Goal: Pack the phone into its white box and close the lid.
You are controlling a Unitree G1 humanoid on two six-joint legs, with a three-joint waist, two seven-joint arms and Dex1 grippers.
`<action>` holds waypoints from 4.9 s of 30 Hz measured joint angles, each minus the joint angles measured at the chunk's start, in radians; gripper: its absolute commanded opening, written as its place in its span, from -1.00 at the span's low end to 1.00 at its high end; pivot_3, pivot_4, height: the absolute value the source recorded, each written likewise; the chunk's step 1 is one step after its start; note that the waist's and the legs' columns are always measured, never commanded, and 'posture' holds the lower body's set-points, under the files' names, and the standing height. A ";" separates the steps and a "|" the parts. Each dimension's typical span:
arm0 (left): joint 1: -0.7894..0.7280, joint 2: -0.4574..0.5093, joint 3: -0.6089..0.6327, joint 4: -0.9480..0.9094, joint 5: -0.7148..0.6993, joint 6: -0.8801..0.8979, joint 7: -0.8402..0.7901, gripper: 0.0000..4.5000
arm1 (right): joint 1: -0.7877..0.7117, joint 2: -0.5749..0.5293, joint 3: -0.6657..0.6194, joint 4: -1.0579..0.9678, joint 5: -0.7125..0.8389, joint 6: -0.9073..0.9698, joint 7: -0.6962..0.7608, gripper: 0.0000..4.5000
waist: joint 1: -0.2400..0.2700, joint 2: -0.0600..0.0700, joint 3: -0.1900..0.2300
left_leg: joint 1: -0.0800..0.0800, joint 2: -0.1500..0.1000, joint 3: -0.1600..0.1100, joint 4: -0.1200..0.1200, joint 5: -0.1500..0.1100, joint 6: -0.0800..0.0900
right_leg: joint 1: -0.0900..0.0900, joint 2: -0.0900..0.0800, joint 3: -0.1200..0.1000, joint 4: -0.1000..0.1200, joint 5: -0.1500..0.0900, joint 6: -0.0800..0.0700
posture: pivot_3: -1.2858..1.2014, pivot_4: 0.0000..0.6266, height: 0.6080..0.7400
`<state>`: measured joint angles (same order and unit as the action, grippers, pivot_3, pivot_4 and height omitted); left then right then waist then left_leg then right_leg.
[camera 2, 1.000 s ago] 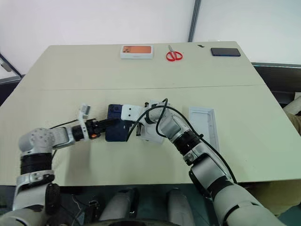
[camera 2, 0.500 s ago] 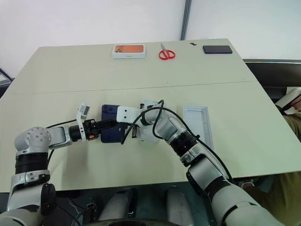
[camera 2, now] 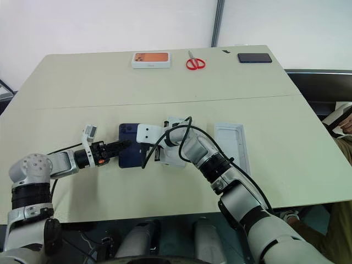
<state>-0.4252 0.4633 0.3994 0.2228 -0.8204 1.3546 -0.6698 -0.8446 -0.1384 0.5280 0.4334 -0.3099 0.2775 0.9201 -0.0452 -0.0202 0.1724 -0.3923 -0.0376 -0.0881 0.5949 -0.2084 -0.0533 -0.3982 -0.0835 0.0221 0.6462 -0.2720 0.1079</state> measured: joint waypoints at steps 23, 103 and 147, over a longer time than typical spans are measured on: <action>0.024 0.005 0.030 0.049 -0.076 -0.022 -0.040 -0.99 | 0.014 0.002 -0.026 -0.008 0.039 0.005 0.004 -1.00 | 0.000 0.000 0.000 | 0.001 0.000 0.000 0.000 0.000 0.000 | 0.001 0.000 0.000 0.000 0.000 0.000 | 0.03 -0.52 1.00; -0.003 -0.034 0.079 -0.044 -0.327 0.080 0.133 -1.00 | 0.218 -0.273 -0.082 -0.454 0.370 0.300 0.171 0.07 | 0.004 -0.007 0.005 | -0.015 0.001 0.000 0.006 0.001 -0.001 | -0.011 0.000 -0.002 0.001 0.002 -0.002 | 0.03 -0.52 1.00; -0.206 -0.112 -0.161 0.157 -0.027 -0.153 -0.033 0.99 | 0.195 -0.416 -0.242 -0.387 0.441 0.240 0.133 0.11 | 0.031 -0.008 0.006 | -0.017 0.000 0.002 0.016 -0.001 0.002 | -0.008 0.000 -0.004 0.001 0.002 -0.002 | 0.03 -0.52 1.00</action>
<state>-0.6308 0.3511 0.2387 0.3801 -0.8477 1.2019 -0.7028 -0.6498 -0.5545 0.2855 0.0459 0.1313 0.5173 1.0531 -0.0140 -0.0277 0.1781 -0.4094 -0.0377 -0.0865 0.6111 -0.2092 -0.0511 -0.4062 -0.0830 0.0183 0.6472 -0.2704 0.1064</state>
